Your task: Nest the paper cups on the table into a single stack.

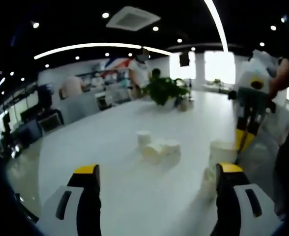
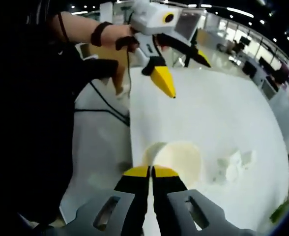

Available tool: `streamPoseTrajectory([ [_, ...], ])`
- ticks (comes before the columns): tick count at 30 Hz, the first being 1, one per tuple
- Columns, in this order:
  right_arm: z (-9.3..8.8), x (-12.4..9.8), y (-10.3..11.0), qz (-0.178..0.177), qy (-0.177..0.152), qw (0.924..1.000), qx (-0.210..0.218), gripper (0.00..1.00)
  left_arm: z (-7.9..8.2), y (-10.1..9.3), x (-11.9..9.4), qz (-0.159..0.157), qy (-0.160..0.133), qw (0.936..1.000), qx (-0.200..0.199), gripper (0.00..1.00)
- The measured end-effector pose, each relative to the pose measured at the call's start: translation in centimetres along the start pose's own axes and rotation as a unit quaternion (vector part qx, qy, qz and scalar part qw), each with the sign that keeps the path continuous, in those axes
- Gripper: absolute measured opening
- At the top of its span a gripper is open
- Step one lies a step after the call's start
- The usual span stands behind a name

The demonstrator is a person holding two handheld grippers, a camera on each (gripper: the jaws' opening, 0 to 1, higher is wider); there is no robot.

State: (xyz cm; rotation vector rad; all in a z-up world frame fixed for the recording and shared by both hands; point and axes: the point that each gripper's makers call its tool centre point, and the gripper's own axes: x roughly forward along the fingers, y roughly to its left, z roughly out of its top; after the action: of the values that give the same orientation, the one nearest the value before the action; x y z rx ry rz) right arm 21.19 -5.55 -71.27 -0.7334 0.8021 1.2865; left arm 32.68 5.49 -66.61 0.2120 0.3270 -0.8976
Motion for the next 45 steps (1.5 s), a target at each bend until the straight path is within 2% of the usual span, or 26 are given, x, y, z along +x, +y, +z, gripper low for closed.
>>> streamPoseTrajectory([
  [12, -0.5, 2.2, 0.2, 0.012, 0.038, 0.9987, -0.033, 0.0, -0.7, -0.1, 0.4, -0.003, 0.009, 1.0, 0.0, 0.96],
  [19, -1.2, 3.2, 0.2, 0.028, 0.057, 0.9976, -0.028, 0.0, -1.1, -0.6, 0.6, -0.006, 0.016, 0.9998, 0.004, 0.96],
  [39, -2.2, 5.5, 1.0, 0.06, 0.076, 0.9951, -0.017, 0.0, -2.0, -0.6, 0.6, -0.007, 0.021, 0.9998, 0.0, 0.96],
  [45, -2.1, 5.6, 0.9, 0.06, 0.064, 0.9961, 0.002, 0.03, -2.0, -0.6, 0.4, -0.006, 0.021, 0.9998, -0.002, 0.96],
])
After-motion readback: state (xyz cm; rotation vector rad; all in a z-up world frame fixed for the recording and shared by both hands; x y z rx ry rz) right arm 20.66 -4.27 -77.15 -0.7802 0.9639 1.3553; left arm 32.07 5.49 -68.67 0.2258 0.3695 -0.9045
